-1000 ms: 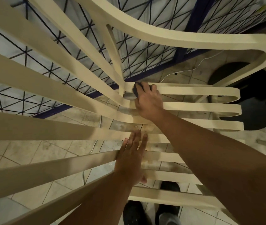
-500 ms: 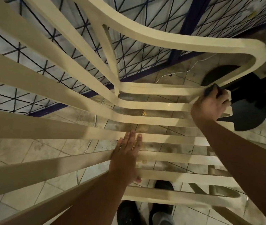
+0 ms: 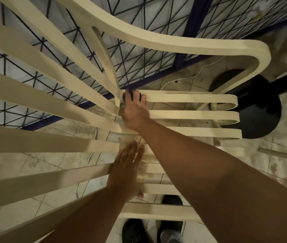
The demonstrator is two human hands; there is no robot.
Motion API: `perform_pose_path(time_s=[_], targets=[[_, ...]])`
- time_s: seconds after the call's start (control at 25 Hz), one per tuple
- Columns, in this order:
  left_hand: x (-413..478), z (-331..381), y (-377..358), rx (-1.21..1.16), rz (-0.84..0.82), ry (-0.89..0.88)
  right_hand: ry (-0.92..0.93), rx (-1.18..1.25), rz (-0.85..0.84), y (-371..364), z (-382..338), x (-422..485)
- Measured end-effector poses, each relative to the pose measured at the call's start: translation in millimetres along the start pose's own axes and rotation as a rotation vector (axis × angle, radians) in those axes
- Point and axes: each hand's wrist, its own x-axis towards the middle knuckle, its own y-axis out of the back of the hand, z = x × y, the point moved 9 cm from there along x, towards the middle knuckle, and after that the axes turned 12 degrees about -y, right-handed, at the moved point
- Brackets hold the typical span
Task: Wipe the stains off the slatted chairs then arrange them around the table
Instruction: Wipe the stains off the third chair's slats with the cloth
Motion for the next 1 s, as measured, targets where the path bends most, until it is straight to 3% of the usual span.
perform_pose_path(time_s=[0.16,0.36,0.48,0.6,0.76,0.92,1.0], targets=[[-0.8,3.1,-1.7,0.001,0.009,-0.017,0.012,-0.036,0.121,30.1,73.0,-12.8],[-4.3,3.1,-4.9,-0.018,0.032,-0.055,-0.285,-0.027,0.241,97.8,225.3,-25.2],[-4.4,3.2,-2.2,-0.014,0.055,-0.064,-0.442,0.027,0.364,116.3,267.5,-26.7],[-5.2,3.8,-0.4,-0.01,0.057,-0.066,-0.54,0.038,0.333,105.9,250.9,-21.4],[-2.2,1.5,-0.8,-0.003,0.039,-0.035,-0.522,0.036,0.173,68.6,164.9,-3.7],[-1.1,1.5,-1.2,0.038,0.006,-0.013,-0.213,0.141,-0.069,13.2,33.4,9.3],[-2.3,1.6,1.3,0.033,0.007,0.003,-0.08,0.151,-0.109,-0.9,-2.1,0.4]])
